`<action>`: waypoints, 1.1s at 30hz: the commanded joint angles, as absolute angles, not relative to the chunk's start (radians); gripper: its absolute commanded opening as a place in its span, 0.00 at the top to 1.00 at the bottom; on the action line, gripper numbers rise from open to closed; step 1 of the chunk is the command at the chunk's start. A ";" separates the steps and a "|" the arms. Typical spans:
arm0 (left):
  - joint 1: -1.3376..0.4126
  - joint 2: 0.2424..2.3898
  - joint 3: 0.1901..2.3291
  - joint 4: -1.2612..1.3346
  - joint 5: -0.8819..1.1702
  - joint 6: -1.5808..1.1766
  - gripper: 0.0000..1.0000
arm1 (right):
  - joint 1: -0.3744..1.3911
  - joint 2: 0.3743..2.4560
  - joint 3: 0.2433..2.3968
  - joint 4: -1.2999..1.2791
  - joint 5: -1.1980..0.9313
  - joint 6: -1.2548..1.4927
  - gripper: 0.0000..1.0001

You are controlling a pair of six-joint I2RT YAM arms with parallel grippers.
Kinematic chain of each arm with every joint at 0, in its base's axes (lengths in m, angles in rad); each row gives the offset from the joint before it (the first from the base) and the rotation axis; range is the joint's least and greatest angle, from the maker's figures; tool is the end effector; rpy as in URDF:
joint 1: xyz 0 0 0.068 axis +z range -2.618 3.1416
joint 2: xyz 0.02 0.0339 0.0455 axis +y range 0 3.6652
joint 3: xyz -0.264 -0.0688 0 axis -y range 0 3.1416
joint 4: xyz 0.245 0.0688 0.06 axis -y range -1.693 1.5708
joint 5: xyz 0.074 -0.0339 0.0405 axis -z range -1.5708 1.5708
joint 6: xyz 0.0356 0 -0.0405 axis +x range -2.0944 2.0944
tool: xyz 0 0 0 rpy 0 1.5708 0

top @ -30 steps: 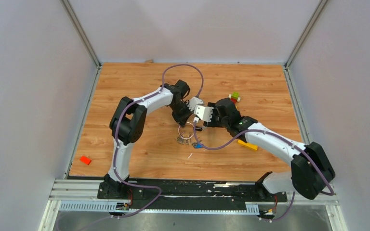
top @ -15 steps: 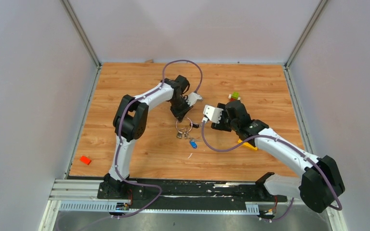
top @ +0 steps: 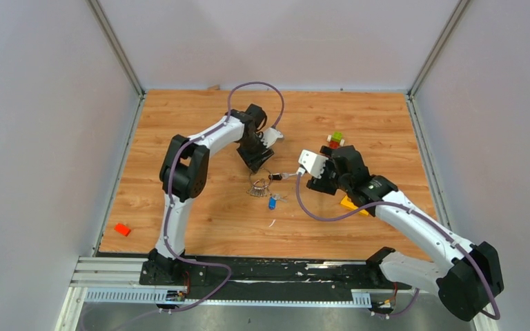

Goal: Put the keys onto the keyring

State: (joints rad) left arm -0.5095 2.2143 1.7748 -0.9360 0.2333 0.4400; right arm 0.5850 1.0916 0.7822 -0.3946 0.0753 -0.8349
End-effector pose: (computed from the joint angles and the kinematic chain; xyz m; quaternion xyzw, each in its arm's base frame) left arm 0.3860 -0.2251 0.1682 0.4619 0.8740 -0.1191 0.0927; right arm 0.1961 0.1266 0.2594 -0.5791 0.6981 -0.0862 0.4121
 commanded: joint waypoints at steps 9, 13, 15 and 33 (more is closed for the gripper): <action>-0.416 1.827 1.425 -0.593 0.180 0.367 0.00 | 0.523 0.985 0.843 -0.463 0.120 -0.620 0.00; -0.326 1.674 1.278 -0.420 0.231 0.274 0.00 | 0.470 0.994 0.892 -0.485 0.086 -0.537 0.00; -0.290 1.618 1.228 -0.354 0.240 0.246 0.00 | 0.449 1.001 0.905 -0.476 0.072 -0.500 0.00; -0.137 0.955 0.691 0.236 0.132 0.113 0.00 | 0.409 0.931 0.878 -0.312 0.212 -0.277 0.00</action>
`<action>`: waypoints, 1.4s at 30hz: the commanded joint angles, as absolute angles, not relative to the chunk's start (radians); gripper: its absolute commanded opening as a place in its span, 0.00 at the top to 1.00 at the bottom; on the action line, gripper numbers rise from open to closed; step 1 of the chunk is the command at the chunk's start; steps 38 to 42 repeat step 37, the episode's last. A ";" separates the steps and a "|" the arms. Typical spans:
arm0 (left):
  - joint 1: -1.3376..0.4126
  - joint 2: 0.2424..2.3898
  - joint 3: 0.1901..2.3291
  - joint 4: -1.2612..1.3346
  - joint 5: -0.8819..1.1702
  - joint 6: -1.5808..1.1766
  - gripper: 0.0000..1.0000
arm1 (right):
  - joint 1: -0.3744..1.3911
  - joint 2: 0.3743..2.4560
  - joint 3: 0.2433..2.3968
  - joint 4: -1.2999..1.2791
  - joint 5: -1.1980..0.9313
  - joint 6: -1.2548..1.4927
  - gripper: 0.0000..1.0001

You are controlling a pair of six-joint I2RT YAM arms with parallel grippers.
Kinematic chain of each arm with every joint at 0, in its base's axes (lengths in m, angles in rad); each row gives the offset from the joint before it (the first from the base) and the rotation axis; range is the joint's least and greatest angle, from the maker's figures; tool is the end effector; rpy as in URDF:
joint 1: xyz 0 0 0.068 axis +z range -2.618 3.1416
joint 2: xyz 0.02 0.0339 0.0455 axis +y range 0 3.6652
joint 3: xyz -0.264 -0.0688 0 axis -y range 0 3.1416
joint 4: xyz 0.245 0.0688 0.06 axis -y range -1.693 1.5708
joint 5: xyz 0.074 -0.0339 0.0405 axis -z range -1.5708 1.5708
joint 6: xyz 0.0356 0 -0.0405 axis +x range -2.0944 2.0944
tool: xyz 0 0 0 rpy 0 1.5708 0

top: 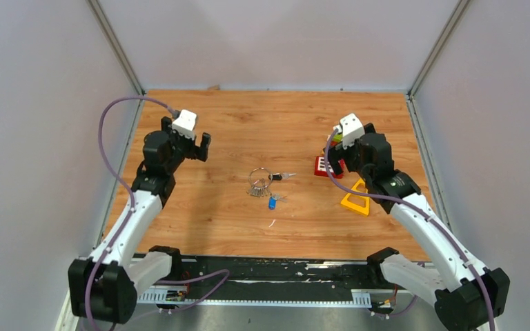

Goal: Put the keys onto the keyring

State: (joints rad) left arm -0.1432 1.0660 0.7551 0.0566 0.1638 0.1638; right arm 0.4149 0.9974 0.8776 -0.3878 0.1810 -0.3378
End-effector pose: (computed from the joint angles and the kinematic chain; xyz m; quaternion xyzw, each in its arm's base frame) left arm 0.2462 -0.0414 0.2993 0.1700 0.7715 -0.0584 0.6103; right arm 0.2062 0.0838 0.3126 -0.2729 0.8152 -0.0584 0.5075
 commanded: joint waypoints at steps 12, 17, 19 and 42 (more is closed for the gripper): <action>-0.137 0.797 0.595 0.246 0.166 0.088 0.00 | 0.410 0.824 0.824 -0.258 0.190 -0.276 0.00; -0.137 0.799 0.586 0.247 0.175 0.088 0.00 | 0.408 0.807 0.789 -0.229 0.196 -0.276 0.00; -0.137 0.799 0.582 0.246 0.178 0.092 0.00 | 0.410 0.807 0.788 -0.229 0.201 -0.275 0.00; -0.137 0.801 0.587 0.215 0.215 0.094 0.00 | 0.409 0.820 0.791 -0.243 0.216 -0.275 0.00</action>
